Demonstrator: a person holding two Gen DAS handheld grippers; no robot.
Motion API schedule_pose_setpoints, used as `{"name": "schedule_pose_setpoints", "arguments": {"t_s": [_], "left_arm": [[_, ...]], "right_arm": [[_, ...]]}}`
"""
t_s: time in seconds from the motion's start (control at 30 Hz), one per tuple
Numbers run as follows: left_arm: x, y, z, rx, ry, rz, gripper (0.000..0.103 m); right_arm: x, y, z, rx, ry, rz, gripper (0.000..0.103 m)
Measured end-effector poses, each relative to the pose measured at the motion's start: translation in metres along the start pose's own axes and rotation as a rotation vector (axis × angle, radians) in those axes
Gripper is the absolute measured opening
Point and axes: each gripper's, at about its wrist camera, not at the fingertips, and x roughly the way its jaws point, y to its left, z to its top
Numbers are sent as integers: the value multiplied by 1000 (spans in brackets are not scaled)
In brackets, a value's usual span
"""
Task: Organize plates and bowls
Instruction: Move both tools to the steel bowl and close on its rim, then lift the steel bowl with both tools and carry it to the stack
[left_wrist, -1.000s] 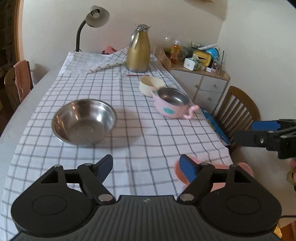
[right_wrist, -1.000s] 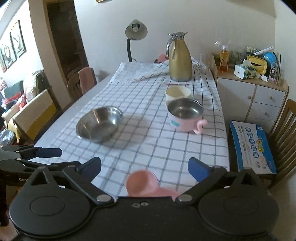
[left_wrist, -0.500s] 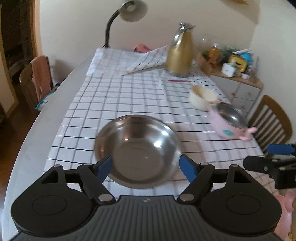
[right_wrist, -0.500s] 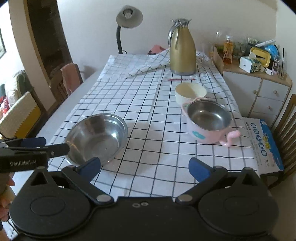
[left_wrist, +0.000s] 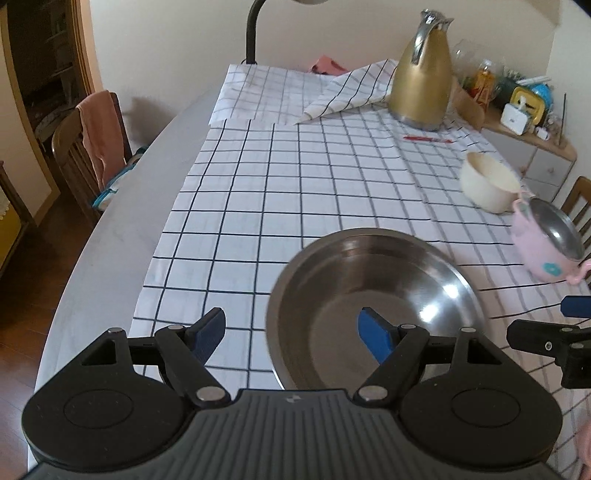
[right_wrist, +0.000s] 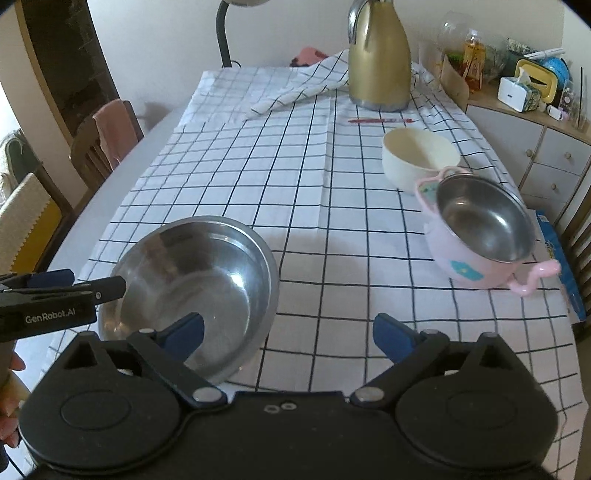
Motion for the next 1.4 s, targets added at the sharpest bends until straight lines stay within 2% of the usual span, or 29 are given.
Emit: {"name": "schedule_pose_setpoints", "arguments": {"t_s": [0.17,0.37,0.43,0.47,0.53,0.6,0.63,0.7,0.83,0.87,1.1,1.4], "left_arm": [[24,8,5,-4,41,4,79],[44,10,7,-6,82,3,78],[48,10,8,-8,90,-6,71],[50,9,8,-8,100,-10,64],[53,10,8,-15,114,-8,59],[53,11,8,-18,116,-5,48],[53,12,8,-17,118,-3,45],[53,13,8,-15,126,2,33],[50,13,8,-27,132,-12,21],[48,12,8,-26,131,-12,18],[24,4,3,-10,105,7,18],[-30,-10,-16,-19,100,-22,18]], "right_arm": [[24,9,6,-6,41,-10,90],[49,14,11,5,93,-7,72],[55,14,13,5,103,-4,64],[57,14,13,8,109,0,62],[61,13,14,12,120,3,52],[64,11,14,23,130,8,46],[66,10,16,31,134,15,42],[67,9,15,43,146,28,33],[68,10,14,37,150,38,17],[67,10,13,37,149,35,15],[52,7,11,43,131,50,14],[-2,0,-9,30,132,76,14]]}}
